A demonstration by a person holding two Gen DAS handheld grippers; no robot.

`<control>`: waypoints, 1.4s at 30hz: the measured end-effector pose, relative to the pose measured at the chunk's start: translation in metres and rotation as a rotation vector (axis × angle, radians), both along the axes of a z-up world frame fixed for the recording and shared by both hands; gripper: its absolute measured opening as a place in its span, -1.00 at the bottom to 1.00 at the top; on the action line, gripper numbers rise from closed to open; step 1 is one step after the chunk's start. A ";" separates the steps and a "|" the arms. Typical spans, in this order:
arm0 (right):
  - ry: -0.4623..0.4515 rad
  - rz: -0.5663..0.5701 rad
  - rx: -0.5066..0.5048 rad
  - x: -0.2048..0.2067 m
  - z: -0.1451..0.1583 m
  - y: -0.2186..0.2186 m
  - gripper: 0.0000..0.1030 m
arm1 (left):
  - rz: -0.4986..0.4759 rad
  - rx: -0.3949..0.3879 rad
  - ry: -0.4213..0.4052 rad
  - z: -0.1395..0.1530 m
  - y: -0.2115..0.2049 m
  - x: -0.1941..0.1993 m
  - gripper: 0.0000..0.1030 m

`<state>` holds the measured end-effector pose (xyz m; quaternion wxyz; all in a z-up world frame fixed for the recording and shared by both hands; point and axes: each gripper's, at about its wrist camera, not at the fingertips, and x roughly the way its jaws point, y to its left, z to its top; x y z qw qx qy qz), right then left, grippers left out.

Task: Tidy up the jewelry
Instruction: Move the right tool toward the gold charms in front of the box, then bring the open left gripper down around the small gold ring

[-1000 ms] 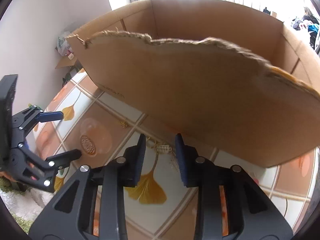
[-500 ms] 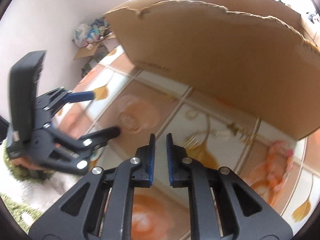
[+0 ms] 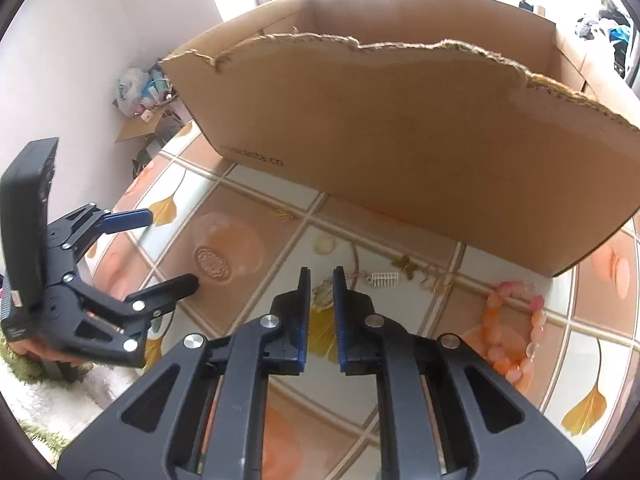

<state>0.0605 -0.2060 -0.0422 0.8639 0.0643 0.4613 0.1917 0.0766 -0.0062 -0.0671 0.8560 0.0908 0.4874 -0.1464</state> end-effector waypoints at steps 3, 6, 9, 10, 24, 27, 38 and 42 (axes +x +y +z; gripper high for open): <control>0.011 0.020 -0.003 0.000 -0.003 0.004 -0.75 | 0.000 0.000 0.000 0.000 0.000 0.000 0.88; 0.028 0.084 0.047 -0.009 -0.003 0.013 -0.75 | 0.000 0.001 0.000 0.000 0.000 0.000 0.88; 0.046 0.147 0.098 -0.020 -0.002 0.021 -0.75 | 0.000 0.000 -0.001 0.000 0.000 0.000 0.88; 0.044 0.154 0.105 -0.023 -0.001 0.022 -0.75 | 0.000 0.001 -0.001 0.000 0.000 0.000 0.88; -0.006 0.097 0.037 -0.029 0.002 0.016 -0.67 | -0.001 0.008 0.000 0.002 0.001 0.003 0.88; -0.033 0.109 -0.015 -0.030 0.002 0.023 -0.67 | -0.006 0.017 -0.012 0.004 0.000 -0.002 0.82; -0.039 -0.042 0.021 -0.033 0.001 -0.015 -0.67 | -0.269 -0.161 -0.066 0.033 -0.041 -0.019 0.11; -0.027 -0.087 0.060 -0.033 -0.001 -0.025 -0.67 | -0.350 -0.149 -0.020 0.024 -0.064 -0.016 -0.24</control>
